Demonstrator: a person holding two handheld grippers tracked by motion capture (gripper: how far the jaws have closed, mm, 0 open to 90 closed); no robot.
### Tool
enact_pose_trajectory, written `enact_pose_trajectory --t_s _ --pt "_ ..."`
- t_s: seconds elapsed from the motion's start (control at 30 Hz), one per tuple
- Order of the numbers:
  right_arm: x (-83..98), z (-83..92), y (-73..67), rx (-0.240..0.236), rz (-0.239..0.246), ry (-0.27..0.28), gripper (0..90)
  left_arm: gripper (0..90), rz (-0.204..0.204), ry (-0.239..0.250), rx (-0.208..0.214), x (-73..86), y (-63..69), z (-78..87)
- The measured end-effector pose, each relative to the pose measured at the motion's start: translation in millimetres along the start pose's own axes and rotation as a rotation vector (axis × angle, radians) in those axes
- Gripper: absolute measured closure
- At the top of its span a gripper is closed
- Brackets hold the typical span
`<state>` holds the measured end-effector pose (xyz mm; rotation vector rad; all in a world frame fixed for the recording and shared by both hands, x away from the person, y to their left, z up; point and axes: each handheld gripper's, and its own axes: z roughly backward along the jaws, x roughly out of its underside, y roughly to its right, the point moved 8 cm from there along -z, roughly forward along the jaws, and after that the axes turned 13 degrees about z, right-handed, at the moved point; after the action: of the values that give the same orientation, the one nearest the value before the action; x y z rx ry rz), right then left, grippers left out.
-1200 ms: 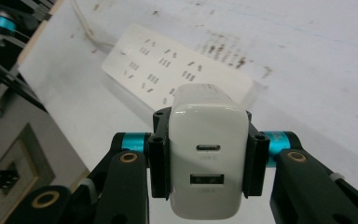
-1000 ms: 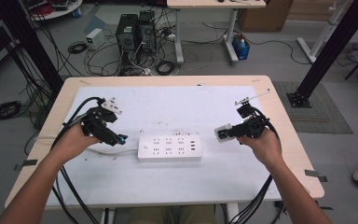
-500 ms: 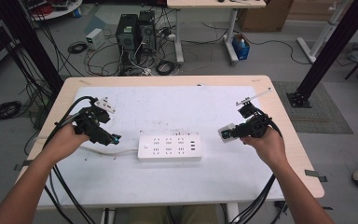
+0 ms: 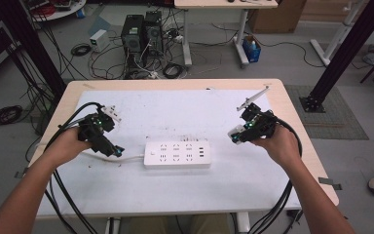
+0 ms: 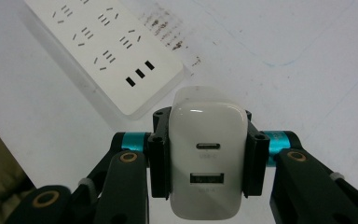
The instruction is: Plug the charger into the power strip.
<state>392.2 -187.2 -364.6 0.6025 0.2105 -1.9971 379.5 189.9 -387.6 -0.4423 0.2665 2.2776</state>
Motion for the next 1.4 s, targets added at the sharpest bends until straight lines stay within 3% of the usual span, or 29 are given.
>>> enact_pose_trajectory --t_s 0.07,0.2,0.3,0.4,0.47,0.5,0.6,0.7,0.8,1.0,1.07,1.13,1.17,1.27,1.4 --pt "-6.0 -3.1 -2.6 -0.001 0.082 -0.029 62.1 2.6 -0.029 -0.023 0.006 0.8 2.1 -2.5" --pt "-17.3 -8.9 -9.3 -0.03 0.151 -0.048 62.1 2.7 -0.09 -0.044 0.008 -0.1 5.4 -3.9" --pt "-32.8 -17.9 -20.3 -0.083 0.223 -0.044 62.0 2.7 -0.071 -0.03 0.001 -2.9 6.0 -4.2" --pt "-40.5 -25.0 -26.0 -0.09 0.265 -0.071 62.0 2.7 -0.076 -0.01 0.009 -4.3 7.4 -3.5" --pt "-53.5 -39.5 -35.8 -0.106 0.345 -0.114 62.1 2.7 -0.069 -0.006 0.012 -5.0 8.0 -3.1" --pt "-56.8 -43.0 -38.2 -0.113 0.366 -0.118 62.1 2.6 -0.084 -0.023 0.013 -3.7 7.4 -2.4" --pt "-68.2 -54.5 -44.1 -0.125 0.414 -0.14 62.1 2.7 -0.068 -0.007 0.024 -1.4 11.8 -5.7" --pt "-76.6 -65.2 -44.9 -0.131 0.437 -0.155 62.1 2.7 -0.051 -0.027 0.013 3.0 11.7 -8.6" --pt "-80.7 -76.8 -47.4 -0.14 0.462 -0.181 62.1 2.7 -0.036 -0.017 0.015 6.0 13.5 -10.5" --pt "-84.7 -98.5 -51.6 -0.14 0.507 -0.234 62.1 2.7 -0.05 -0.022 0.025 12.5 15.1 -13.8" --pt "-85.1 -103.8 -52.3 -0.15 0.518 -0.254 62.1 2.7 -0.092 -0.054 0.018 14.8 17.7 -17.0" --pt "-86.9 -110.6 -53.7 -0.166 0.566 -0.269 62.1 2.7 -0.1 -0.057 0.022 14.9 20.0 -18.9" --pt "-86.9 -110.6 -53.7 -0.166 0.566 -0.269 62.1 2.7 -0.105 -0.058 0.025 14.4 19.6 -18.8" --pt "-89.6 -117.0 -55.1 -0.185 0.611 -0.276 62.1 2.6 -0.091 -0.044 0.026 14.0 16.4 -17.3" --pt "-92.8 -125.5 -56.3 -0.21 0.626 -0.277 62.2 2.7 -0.069 -0.03 0.022 15.3 11.6 -16.2"
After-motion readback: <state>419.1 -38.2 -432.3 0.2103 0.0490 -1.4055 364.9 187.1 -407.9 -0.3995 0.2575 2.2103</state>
